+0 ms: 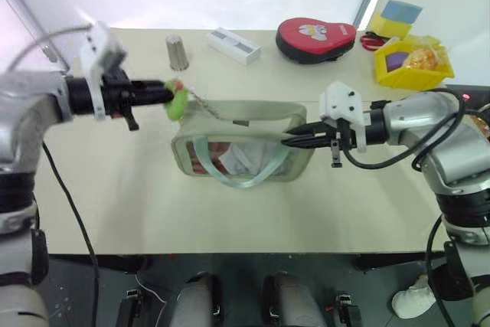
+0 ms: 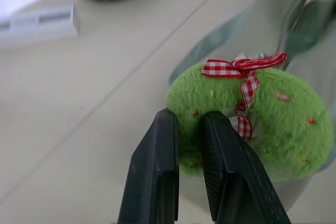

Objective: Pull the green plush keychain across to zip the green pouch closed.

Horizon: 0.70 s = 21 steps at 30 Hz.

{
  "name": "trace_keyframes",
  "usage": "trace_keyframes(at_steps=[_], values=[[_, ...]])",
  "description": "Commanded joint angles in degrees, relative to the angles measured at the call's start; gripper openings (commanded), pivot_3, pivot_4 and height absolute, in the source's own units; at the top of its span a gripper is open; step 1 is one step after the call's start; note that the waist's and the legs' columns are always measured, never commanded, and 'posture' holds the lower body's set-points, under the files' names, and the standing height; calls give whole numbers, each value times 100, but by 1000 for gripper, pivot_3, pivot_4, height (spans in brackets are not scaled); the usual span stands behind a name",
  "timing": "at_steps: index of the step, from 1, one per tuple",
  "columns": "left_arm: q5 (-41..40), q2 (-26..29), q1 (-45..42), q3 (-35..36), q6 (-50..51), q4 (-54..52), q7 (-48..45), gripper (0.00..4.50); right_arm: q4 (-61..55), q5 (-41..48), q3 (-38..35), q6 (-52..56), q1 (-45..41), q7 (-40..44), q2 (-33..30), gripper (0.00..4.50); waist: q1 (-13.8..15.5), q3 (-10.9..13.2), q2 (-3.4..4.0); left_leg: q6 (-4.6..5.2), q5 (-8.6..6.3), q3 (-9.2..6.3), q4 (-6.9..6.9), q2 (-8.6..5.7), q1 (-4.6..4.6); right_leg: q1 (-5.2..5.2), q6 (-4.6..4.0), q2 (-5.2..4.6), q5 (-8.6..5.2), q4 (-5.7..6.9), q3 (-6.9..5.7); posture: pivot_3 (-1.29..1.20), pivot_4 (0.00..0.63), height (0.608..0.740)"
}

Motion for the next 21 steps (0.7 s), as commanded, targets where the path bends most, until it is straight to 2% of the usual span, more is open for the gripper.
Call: trace_keyframes(at_steps=[1,6,9,12,14,15,17,18,21], values=[[-193,-197,-217,-115,102,-386,-31,702,-66,10,-44,-108,-46,-68,78,329,1,-1,2,0,0,0,0,0,1,1,0,0,0,0,0,0,150,740],[318,-478,-80,-759,-372,-576,-19,702,-88,2,-23,-82,-56,-153,157,329,-11,-1,2,-1,1,-1,1,0,4,4,0,2,0,2,1,0,150,740],[482,-648,-142,-842,-591,-420,75,702,-84,11,-23,-51,-44,-184,169,329,-10,-1,2,-1,1,0,0,1,3,1,0,4,0,1,2,0,150,740],[542,-715,-307,-773,-669,-250,80,1534,-75,11,-34,-34,-30,-212,161,329,-4,-1,1,-1,1,0,1,1,3,2,0,4,0,1,2,0,150,740],[602,-634,-398,-749,-694,-208,23,2519,-40,5,-36,-41,-41,-224,163,329,-7,-1,2,-1,1,0,1,1,3,3,0,4,0,1,2,0,150,740],[666,-568,-460,-739,-710,-184,23,3183,-9,-9,-32,-62,-52,-223,161,329,-8,-1,1,-1,1,0,1,1,3,2,0,4,0,1,2,0,150,740],[720,-269,-585,-664,-686,-132,-158,3871,75,-49,-26,-133,-66,-225,163,329,-19,-1,1,-1,1,0,1,1,2,2,0,4,0,0,2,0,150,740],[717,27,-566,-569,-652,-152,-324,4446,115,-80,-13,-181,-74,-209,150,329,-25,-1,1,-1,1,0,1,1,3,1,0,4,0,1,2,0,150,740],[543,740,-284,-333,-449,-420,-724,4446,224,-109,-9,-271,-110,-158,125,329,-41,0,3,-1,1,2,-2,2,3,-2,0,6,0,0,2,0,150,740]])
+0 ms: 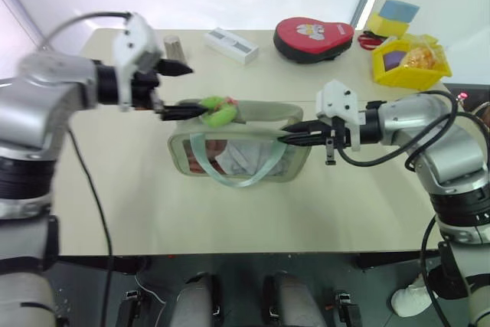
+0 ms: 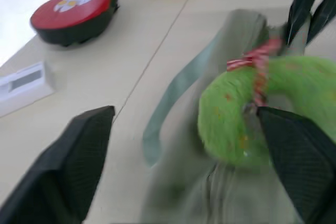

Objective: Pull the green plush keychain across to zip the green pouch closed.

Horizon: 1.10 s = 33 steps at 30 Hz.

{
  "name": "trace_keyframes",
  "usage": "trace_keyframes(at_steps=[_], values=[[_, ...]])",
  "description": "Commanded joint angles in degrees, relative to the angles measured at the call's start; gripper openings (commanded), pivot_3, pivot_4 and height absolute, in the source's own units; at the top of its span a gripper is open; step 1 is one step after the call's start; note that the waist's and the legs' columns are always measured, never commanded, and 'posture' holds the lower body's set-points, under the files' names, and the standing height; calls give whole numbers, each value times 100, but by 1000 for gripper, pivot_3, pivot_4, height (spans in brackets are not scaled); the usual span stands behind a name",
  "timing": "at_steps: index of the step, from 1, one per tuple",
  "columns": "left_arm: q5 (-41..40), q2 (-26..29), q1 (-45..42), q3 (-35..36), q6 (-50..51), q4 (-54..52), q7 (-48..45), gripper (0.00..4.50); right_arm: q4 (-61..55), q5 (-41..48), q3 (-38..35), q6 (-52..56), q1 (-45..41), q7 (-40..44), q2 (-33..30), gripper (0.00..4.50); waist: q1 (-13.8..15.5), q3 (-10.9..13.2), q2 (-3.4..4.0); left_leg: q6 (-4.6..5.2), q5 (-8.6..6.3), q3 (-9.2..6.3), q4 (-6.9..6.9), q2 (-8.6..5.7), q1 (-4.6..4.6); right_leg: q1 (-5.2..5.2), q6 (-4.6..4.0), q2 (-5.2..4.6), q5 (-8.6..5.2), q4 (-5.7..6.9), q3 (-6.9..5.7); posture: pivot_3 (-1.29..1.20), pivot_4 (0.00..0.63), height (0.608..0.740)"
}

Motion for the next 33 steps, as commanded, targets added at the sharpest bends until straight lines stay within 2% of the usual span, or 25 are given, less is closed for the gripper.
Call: trace_keyframes(at_steps=[1,5,11,12,13,17,20,24,26,29,33], values=[[-248,711,373,547,212,-555,-447,4446,102,-52,-53,-157,-120,56,-21,329,14,0,0,0,0,0,-1,1,-1,-1,0,0,0,-1,0,0,150,740],[-526,757,1321,917,550,-1304,-148,4446,272,-84,-26,-244,-217,81,27,329,70,-3,-4,1,0,-2,4,-3,4,12,0,-9,0,-1,0,0,150,740],[-337,198,2064,873,572,-1804,747,4446,309,-67,-33,-186,-285,134,45,329,47,-4,-11,1,-1,-13,6,-3,3,20,-1,-6,0,-2,-1,0,150,740],[-277,118,2034,822,512,-1741,844,3911,305,-55,-33,-151,-318,138,54,329,43,-3,-11,1,-1,-14,6,-1,1,17,-1,-3,0,-2,-1,0,150,740],[-248,73,2016,789,479,-1702,893,3581,294,-31,-41,-103,-347,132,69,329,42,-4,-11,1,0,-13,6,-1,1,16,-1,-3,0,-1,-1,0,150,740],[-249,47,1958,734,481,-1646,918,1415,288,-17,-45,-12,-427,117,114,329,45,-4,-11,1,0,-12,6,-1,2,16,-1,-2,0,-1,-1,0,150,740],[-148,75,2014,637,397,-1627,916,13,223,12,-62,68,-428,87,136,329,46,-4,-11,1,-1,-12,5,-2,1,16,-1,-4,0,-2,-1,0,150,740],[-34,37,1983,554,282,-1534,947,13,187,123,-121,292,-448,110,118,329,46,-4,-10,1,-1,-12,5,-2,3,17,-1,-4,0,-1,-1,0,150,740],[-3,48,1948,526,232,-1491,913,0,163,197,-149,402,-448,259,-42,913,47,-4,-10,1,0,-12,5,-2,3,17,-1,-4,0,-1,-1,0,150,740],[18,56,1901,487,179,-1412,873,0,226,205,-186,456,-669,297,-147,2181,48,-4,-10,1,-1,-11,5,-2,2,16,-1,-4,0,-2,-1,0,150,740],[-34,4,1859,475,203,-1421,863,0,121,507,-251,843,-1165,171,102,2181,35,-3,-9,1,-1,-11,3,-1,3,14,-1,-3,0,-1,-1,0,150,740]])
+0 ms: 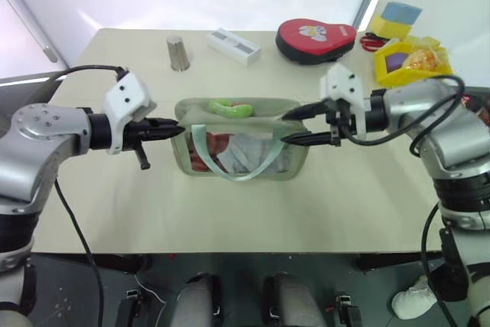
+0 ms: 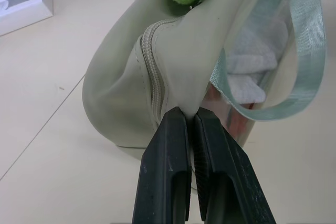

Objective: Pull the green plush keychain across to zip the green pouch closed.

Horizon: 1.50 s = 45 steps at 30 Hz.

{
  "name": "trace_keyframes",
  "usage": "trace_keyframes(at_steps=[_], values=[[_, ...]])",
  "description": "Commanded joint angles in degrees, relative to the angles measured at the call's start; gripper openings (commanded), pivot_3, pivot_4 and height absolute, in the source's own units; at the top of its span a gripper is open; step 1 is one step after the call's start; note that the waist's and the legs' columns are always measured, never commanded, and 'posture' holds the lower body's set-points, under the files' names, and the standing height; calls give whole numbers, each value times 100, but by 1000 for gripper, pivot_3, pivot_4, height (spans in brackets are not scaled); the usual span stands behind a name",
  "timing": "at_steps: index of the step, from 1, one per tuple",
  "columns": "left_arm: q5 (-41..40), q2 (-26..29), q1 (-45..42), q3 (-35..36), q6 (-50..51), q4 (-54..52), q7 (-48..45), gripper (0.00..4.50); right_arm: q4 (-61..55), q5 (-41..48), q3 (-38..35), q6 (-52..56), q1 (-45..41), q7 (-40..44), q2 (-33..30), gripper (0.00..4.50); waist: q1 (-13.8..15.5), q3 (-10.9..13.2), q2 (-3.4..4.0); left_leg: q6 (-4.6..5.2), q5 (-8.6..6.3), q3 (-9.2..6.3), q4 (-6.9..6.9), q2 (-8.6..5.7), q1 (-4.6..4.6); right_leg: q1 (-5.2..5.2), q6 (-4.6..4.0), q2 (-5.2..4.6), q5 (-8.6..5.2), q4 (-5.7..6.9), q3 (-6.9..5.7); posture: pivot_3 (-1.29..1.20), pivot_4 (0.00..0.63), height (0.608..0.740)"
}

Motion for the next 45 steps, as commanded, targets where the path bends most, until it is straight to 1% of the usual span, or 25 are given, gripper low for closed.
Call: trace_keyframes(at_steps=[1,4,9,12,16,19,21,22,26,28,31,32,35,38,41,45], values=[[-2,-37,-126,-7,-46,-66,-1,0,-269,342,-229,289,-514,-206,279,2181,0,0,0,0,0,0,-1,0,-1,-2,0,0,0,0,0,0,150,740],[16,-54,-134,-20,-64,-41,0,0,-296,292,-88,260,-720,-531,731,2181,5,0,0,0,0,0,-1,0,-1,-2,0,-1,0,1,0,0,150,740],[2,-88,-201,-55,-25,-59,21,0,232,-304,420,-457,-823,-869,1436,2181,24,0,0,0,0,1,0,-3,-3,0,0,-3,0,1,0,0,150,740],[0,-73,-216,-36,2,-75,25,0,550,-515,567,-765,-852,-853,1572,2181,27,0,0,0,0,1,1,-5,-5,0,0,-4,0,1,-1,0,150,740],[10,-49,-215,7,38,-76,57,0,840,-605,564,-955,-914,-765,1616,2181,18,0,0,1,0,1,1,-5,-5,-1,0,-4,0,1,-1,0,150,740],[-4,-52,-210,19,67,-96,73,0,952,-465,420,-871,-986,-711,1658,1388,9,0,0,1,0,1,0,-4,-4,-1,0,-4,0,1,-1,0,150,740],[-2,-65,-196,8,68,-110,90,0,939,-303,309,-701,-1028,-681,1679,412,10,0,0,0,0,1,0,-4,-4,-1,0,-3,0,2,-1,0,150,740],[5,-70,-185,-3,56,-111,93,0,915,-223,261,-602,-1040,-663,1686,29,11,0,0,1,0,1,0,-4,-4,-1,0,-3,0,2,-1,0,150,740],[30,-113,-214,-64,22,-66,97,0,796,255,-84,113,-1073,-779,1698,29,16,0,0,1,0,0,0,-3,-4,0,0,-4,0,2,-1,0,150,740],[68,-128,-228,-104,-22,-32,92,0,808,334,-281,335,-1060,-889,1561,29,18,0,0,1,0,1,0,-4,-4,0,0,-5,1,2,-1,0,150,740],[104,-126,-208,-117,-52,-33,80,0,812,207,-494,403,-955,-1040,1173,29,29,0,0,1,0,0,0,-5,-5,0,0,-6,0,2,-1,0,150,740],[91,-122,-192,-103,-31,-60,76,0,825,80,-537,337,-871,-1055,925,29,29,0,0,1,-1,0,0,-5,-5,0,0,-7,1,1,-1,0,150,740],[53,-104,-110,-52,-8,-94,51,0,804,-304,-723,88,-420,-892,-168,29,79,0,-1,5,-3,-2,0,-8,-5,3,0,-9,0,-1,-1,0,150,740],[67,-118,-81,-67,-44,-63,35,0,813,-401,-894,17,-173,-885,-797,29,75,1,2,13,-7,6,0,-11,-4,1,0,-15,0,-6,1,0,150,740],[109,-172,-128,-137,-90,12,34,0,946,-574,-1115,-74,95,-1063,-1206,29,13,-1,5,12,-7,6,-1,-6,-1,0,0,-9,0,-5,1,0,150,740],[117,-261,-165,-219,-108,23,38,0,937,-823,-1277,-358,822,-1342,-1449,29,18,-1,3,12,-7,6,-2,-5,2,6,0,-8,0,-6,1,0,150,740]])
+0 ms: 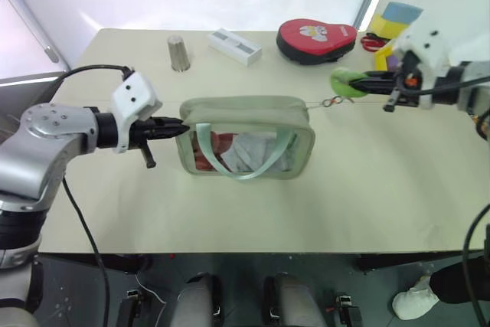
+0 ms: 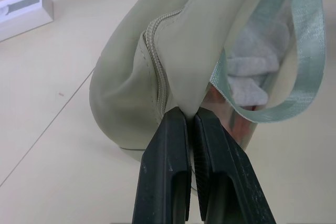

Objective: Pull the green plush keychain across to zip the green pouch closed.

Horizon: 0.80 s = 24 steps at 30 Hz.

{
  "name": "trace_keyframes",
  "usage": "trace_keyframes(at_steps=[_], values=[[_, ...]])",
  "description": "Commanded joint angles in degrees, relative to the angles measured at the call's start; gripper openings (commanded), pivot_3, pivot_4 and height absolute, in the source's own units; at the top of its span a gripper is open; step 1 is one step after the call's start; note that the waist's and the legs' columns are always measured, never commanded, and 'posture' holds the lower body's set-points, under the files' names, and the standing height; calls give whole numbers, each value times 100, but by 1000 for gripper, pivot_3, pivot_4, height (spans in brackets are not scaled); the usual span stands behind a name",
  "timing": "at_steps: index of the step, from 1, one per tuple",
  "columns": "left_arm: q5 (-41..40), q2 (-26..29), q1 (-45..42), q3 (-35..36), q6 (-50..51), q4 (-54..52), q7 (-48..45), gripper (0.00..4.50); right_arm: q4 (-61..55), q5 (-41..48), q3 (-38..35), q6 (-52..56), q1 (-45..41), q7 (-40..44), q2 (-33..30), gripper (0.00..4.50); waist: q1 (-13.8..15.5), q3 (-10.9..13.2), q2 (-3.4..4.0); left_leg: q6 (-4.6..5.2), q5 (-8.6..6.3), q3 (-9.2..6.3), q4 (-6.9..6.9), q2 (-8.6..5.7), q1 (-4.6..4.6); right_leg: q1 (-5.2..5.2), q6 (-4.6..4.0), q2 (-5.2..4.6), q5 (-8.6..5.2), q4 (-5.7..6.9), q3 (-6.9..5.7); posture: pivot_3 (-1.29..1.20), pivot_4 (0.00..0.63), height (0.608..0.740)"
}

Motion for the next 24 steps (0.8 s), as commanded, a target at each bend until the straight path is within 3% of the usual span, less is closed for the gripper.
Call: trace_keyframes(at_steps=[1,10,18,21,24], values=[[45,-11,-14,-47,-26,-9,-8,0,-93,-183,-363,-109,549,-331,-91,29,15,0,-1,0,0,0,1,-1,-1,1,0,-1,0,-1,0,0,150,740],[116,-110,-159,-177,-92,96,-41,0,-1396,187,102,535,2300,-1327,1619,29,4,-3,3,-5,3,-5,2,-1,6,10,1,4,0,-1,-1,0,150,740],[135,-120,-167,-148,-99,93,-46,0,-800,23,110,189,1850,-1229,1530,29,1,-3,3,-4,3,-7,3,-2,9,15,1,6,0,-1,-1,0,150,740],[67,-197,-227,6,-84,146,38,1111,-430,117,-71,68,1319,-854,1194,1091,10,-2,4,-4,2,-6,3,-3,9,14,1,5,0,-1,0,0,150,740],[-126,-87,-366,218,67,274,-104,2650,-323,305,-138,166,811,-333,756,2625,7,0,3,-4,2,-8,2,-1,1,6,1,6,0,-1,0,0,150,740]])
